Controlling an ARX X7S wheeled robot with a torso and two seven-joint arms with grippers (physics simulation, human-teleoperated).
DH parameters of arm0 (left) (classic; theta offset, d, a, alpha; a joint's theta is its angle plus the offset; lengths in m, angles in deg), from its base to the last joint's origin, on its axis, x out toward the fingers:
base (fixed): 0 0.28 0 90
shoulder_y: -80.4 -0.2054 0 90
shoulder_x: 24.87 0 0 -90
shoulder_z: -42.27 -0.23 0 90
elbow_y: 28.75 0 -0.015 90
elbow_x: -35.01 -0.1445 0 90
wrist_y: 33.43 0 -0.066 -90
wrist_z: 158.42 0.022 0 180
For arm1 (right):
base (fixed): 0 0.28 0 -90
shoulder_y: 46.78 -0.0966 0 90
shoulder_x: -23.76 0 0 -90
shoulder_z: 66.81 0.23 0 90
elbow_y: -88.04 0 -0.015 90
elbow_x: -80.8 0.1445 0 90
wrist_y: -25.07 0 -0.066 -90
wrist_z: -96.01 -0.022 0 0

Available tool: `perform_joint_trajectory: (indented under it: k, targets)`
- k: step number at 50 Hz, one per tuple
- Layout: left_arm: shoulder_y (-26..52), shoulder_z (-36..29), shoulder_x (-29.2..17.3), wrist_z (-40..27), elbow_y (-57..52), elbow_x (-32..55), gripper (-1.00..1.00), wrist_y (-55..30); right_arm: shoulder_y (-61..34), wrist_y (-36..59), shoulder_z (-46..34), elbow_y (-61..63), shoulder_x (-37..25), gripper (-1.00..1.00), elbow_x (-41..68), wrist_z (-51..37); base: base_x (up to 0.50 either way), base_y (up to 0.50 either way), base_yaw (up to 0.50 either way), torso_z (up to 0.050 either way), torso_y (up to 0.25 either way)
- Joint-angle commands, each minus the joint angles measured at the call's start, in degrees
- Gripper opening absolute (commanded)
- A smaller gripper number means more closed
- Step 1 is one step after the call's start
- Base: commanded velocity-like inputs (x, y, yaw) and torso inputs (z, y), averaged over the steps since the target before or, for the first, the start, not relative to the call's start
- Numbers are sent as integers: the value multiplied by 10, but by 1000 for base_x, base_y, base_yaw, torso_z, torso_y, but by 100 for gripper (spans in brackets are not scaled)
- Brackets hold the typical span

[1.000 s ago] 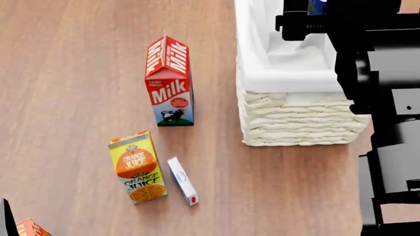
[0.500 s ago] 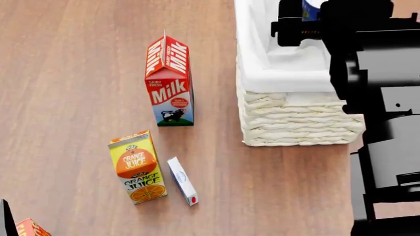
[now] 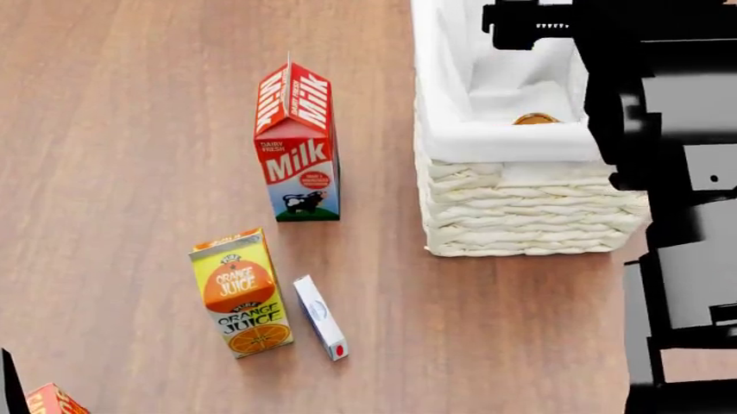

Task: Pick up the alphabet soup, and put it in the basket.

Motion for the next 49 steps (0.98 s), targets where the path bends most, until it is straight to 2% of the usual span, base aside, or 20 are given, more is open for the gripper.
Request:
perform_joint_trajectory:
  k: [1, 9, 19, 28, 36, 49]
  targets:
    - [-4, 23, 13, 11, -6, 3, 100, -8, 22, -5, 50, 86, -8, 100, 0, -35, 0, 0, 0, 0, 0]
    - [-2, 20, 13, 11, -4, 1, 100, -8, 59, -9, 69, 208, -31, 100, 25, -46, 0, 0, 0, 0, 0]
    - [-5, 20, 11, 10, -4, 0, 100, -5, 123, -58, 98, 367, -58, 100, 36, -84, 0, 0, 0, 0, 0]
    - [-11, 22, 8, 9, -10, 1, 100, -2, 203, -158, 128, 486, -79, 100, 9, -132, 0, 0, 0, 0, 0]
    - [-15, 18, 4, 8, -21, -6, 100, -4, 273, -247, 123, 599, -111, 100, -71, -178, 0, 0, 0, 0, 0]
    - [-49, 25, -4, 0, -64, -19, 100, 12, 320, -209, 168, 765, -168, 100, -29, -218, 0, 0, 0, 0, 0]
